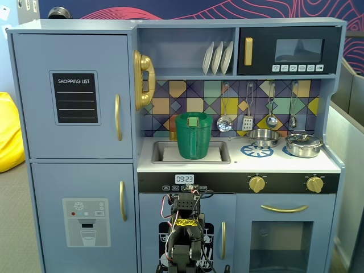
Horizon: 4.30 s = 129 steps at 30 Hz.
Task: Open the left cabinet door
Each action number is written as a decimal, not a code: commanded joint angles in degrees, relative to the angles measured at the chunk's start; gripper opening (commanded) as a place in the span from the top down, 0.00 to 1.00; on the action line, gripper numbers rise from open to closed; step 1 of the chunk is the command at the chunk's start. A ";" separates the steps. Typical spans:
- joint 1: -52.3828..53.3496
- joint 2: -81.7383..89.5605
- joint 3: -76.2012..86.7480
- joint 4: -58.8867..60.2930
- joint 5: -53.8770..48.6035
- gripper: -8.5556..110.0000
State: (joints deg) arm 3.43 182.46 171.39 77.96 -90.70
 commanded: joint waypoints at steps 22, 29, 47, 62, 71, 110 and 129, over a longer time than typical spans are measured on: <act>-8.96 -0.44 0.18 -17.93 13.97 0.86; -20.92 -1.93 0.00 -54.05 8.09 0.86; -35.33 -12.92 -21.80 -62.93 -10.90 0.78; -38.06 -37.18 -49.75 -65.83 -17.49 0.77; -39.02 -48.25 -61.52 -66.97 -19.69 0.79; -62.67 -38.50 -62.05 -62.05 -26.10 0.81; -41.31 -20.65 -55.02 -41.75 -11.87 0.82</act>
State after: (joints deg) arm -44.21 161.28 117.16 32.87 -106.44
